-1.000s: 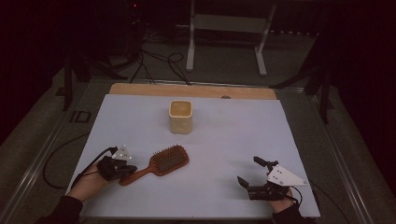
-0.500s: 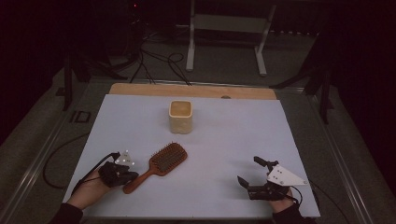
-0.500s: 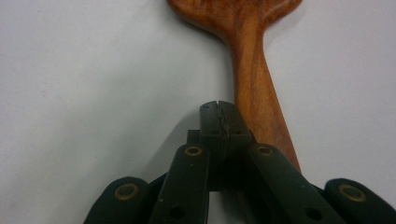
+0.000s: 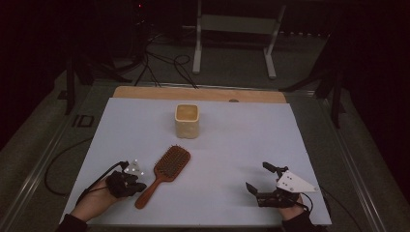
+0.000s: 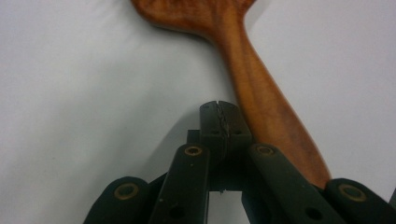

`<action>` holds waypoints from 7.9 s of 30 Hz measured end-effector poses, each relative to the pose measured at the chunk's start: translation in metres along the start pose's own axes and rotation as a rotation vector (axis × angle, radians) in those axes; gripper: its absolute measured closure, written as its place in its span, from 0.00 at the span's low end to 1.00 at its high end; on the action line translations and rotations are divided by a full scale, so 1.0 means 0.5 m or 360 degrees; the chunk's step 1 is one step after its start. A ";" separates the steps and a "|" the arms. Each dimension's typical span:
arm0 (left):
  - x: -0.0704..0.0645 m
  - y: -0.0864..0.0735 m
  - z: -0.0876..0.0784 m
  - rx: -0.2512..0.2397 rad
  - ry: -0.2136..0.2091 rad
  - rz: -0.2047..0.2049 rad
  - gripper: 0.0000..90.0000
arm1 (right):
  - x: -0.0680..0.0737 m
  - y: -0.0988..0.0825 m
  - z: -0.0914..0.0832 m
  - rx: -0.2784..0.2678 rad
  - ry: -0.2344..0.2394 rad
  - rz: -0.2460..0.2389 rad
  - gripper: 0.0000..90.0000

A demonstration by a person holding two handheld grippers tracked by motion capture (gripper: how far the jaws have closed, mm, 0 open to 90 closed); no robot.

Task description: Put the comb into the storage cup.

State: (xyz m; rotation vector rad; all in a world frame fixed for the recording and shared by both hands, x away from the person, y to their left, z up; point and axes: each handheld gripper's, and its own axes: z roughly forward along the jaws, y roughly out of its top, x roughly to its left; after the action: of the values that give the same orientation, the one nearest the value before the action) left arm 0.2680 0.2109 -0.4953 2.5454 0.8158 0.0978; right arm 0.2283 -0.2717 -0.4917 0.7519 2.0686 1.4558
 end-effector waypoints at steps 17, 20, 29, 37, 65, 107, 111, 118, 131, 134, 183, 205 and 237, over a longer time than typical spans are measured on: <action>-0.014 0.031 -0.055 -0.0103 0.0076 -0.0275 0.89 | 0.001 0.001 0.000 0.0003 -0.0006 -0.0003 0.10; -0.022 0.039 -0.057 -0.0091 0.0090 -0.0285 0.83 | 0.001 0.000 0.000 0.0011 -0.0004 0.0003 0.10; -0.042 0.073 -0.045 -0.0028 0.0107 -0.0292 0.60 | 0.001 0.001 0.000 0.0005 -0.0006 -0.0002 0.10; -0.046 0.088 -0.027 0.0025 0.0144 -0.0354 0.29 | 0.000 0.000 0.000 0.0009 -0.0007 0.0010 0.10; -0.025 0.144 0.045 0.0358 0.0082 -0.0500 0.22 | 0.000 0.000 0.000 0.0007 -0.0008 0.0011 0.10; -0.020 0.157 0.062 0.0501 0.0128 -0.0388 0.81 | 0.000 0.002 -0.003 0.0003 -0.0011 0.0004 0.10; -0.024 0.147 0.056 0.0434 0.0140 -0.0375 0.81 | 0.001 0.002 -0.004 0.0003 -0.0012 -0.0001 0.10; -0.047 0.138 0.051 0.0308 0.0193 -0.0278 0.81 | 0.000 0.001 -0.002 0.0004 -0.0013 -0.0004 0.10; -0.060 0.144 0.010 0.0003 0.0209 -0.0258 0.81 | 0.000 0.001 -0.003 0.0003 -0.0012 0.0007 0.10; -0.062 0.145 -0.003 -0.0082 0.0221 -0.0240 0.81 | 0.000 0.001 -0.003 0.0004 -0.0012 0.0002 0.10; -0.099 0.163 -0.021 -0.0788 0.0216 -0.0196 0.81 | -0.002 0.180 -0.013 -0.0047 -0.0130 0.0145 0.10; -0.085 0.134 0.008 -0.1050 0.0159 -0.0217 0.81 | -0.010 0.351 0.097 -0.0091 0.0090 0.0400 0.10; -0.096 0.118 0.019 -0.1244 0.0177 -0.0204 0.81 | 0.066 0.323 0.298 0.0026 0.0444 0.1003 0.30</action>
State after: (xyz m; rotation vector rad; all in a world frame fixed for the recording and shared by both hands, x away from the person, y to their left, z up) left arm 0.2621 0.1377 -0.4737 1.7604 0.7808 0.4289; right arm 0.3294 -0.1037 -0.3867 1.3621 2.1484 1.9668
